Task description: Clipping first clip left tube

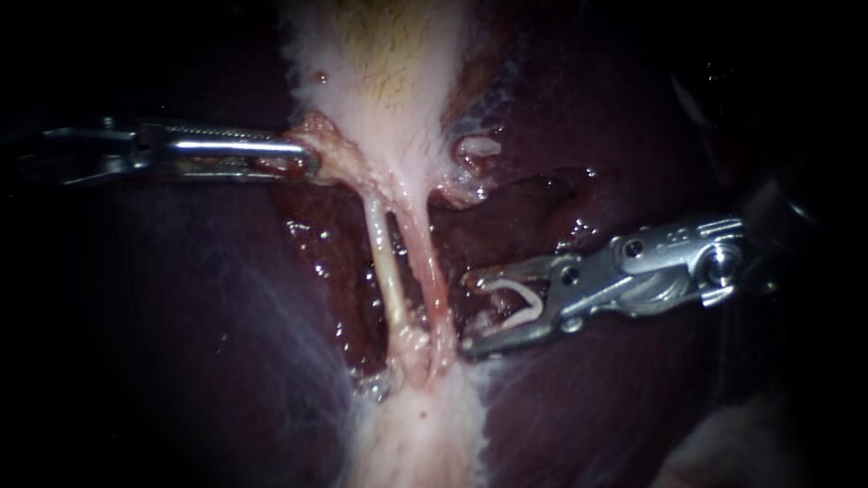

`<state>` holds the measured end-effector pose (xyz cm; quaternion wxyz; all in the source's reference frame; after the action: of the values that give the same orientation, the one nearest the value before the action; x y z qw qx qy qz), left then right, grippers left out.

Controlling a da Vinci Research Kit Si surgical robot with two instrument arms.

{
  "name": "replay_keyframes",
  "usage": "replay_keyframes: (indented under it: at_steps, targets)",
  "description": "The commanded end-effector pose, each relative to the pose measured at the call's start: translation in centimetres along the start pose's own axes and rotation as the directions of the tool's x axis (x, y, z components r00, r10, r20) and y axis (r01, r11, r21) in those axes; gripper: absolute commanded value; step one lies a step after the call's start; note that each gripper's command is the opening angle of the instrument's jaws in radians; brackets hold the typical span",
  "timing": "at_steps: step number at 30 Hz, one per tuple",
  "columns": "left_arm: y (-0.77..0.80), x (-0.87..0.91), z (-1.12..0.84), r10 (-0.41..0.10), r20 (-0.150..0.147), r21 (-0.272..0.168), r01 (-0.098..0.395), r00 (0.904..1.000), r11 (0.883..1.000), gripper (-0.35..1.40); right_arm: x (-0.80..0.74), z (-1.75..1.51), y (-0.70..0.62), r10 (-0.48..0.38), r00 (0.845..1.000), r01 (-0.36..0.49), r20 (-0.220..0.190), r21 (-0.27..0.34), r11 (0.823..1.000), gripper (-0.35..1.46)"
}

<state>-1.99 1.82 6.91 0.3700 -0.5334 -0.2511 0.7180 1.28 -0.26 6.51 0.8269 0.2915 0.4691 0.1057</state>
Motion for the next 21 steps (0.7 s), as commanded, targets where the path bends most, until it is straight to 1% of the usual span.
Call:
replay_keyframes:
  at_steps: [1, 7, 11, 16, 21]
  targets:
    - [0.0, 0.0, 0.0, 0.001, 0.0, 0.0, -0.001, 1.0, 1.0, -0.35, 0.02, 0.02, 0.0, 0.0, 1.0, 0.0, -0.002, -0.001, 1.0, 0.45]
    - [0.01, 0.01, -0.01, 0.001, -0.001, 0.001, -0.001, 1.0, 1.0, -0.35, 0.08, 0.11, 0.01, 0.003, 1.0, -0.003, -0.002, -0.005, 1.0, 0.45]
    - [0.03, 0.02, -0.02, 0.0, -0.001, 0.001, 0.0, 1.0, 1.0, -0.35, 0.1, 0.18, 0.05, 0.004, 1.0, -0.004, -0.002, -0.009, 1.0, 0.45]
    - [0.06, 0.04, -0.03, 0.005, -0.001, 0.0, -0.005, 1.0, 1.0, -0.35, 0.08, 0.26, 0.11, 0.004, 1.0, -0.004, -0.002, -0.014, 1.0, 0.46]
    - [0.08, 0.04, -0.03, 0.004, -0.001, 0.001, -0.004, 1.0, 1.0, -0.35, 0.02, 0.35, 0.18, 0.001, 1.0, -0.001, -0.001, -0.02, 1.0, 0.46]
